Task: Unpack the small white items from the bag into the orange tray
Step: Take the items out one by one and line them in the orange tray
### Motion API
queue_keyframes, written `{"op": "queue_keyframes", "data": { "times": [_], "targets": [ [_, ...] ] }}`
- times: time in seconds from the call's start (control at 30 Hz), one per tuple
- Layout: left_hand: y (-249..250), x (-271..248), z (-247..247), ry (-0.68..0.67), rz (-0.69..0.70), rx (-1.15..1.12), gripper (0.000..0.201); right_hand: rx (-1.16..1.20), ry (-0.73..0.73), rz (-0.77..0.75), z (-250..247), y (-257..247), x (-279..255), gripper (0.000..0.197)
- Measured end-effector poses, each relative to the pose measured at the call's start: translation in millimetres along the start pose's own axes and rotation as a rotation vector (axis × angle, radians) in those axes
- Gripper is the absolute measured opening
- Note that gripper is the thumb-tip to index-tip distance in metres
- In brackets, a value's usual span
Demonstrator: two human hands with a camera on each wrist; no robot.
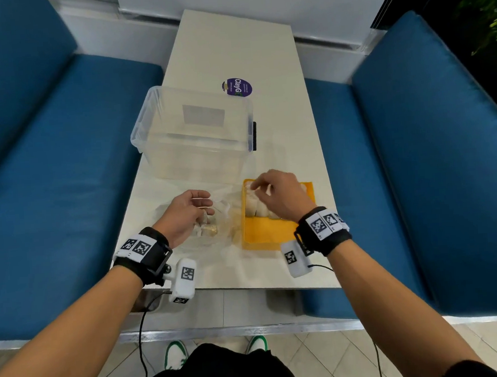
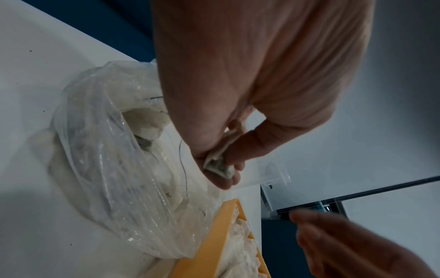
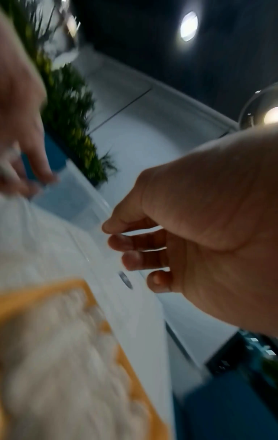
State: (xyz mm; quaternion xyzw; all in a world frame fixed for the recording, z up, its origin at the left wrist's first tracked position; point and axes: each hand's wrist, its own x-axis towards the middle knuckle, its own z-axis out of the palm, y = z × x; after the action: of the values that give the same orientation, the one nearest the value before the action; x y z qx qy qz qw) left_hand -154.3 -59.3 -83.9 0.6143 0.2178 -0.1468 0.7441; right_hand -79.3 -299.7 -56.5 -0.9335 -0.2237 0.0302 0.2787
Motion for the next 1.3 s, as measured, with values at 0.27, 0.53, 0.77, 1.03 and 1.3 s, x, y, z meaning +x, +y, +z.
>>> {"op": "queue_keyframes", "data": {
  "times": [0.27,0.53,0.77,1.03,1.3],
  "targets": [
    [1,-11,-4,-0.090,0.029,-0.094,0.051,0.164,-0.199,-0.165,44,-61,-8,0.040],
    [0,-16,-8,-0.112,-0.034,-0.250,0.037,0.109,-0.035,-0.127,67,-71,-15,0.018],
    [0,-23,-11,-0.172,0.041,-0.127,0.017,0.211,0.043,0.062,63,-63,-16,0.025],
    [-5,-21,-11,-0.052,0.182,0.058,0.024,0.284,0.024,0.134,57,-67,-12,0.031],
    [-6,-19,-9,-0.088,0.217,0.212,0.028,0.369,0.062,0.090,42,-68,0,0.008]
  ]
}}
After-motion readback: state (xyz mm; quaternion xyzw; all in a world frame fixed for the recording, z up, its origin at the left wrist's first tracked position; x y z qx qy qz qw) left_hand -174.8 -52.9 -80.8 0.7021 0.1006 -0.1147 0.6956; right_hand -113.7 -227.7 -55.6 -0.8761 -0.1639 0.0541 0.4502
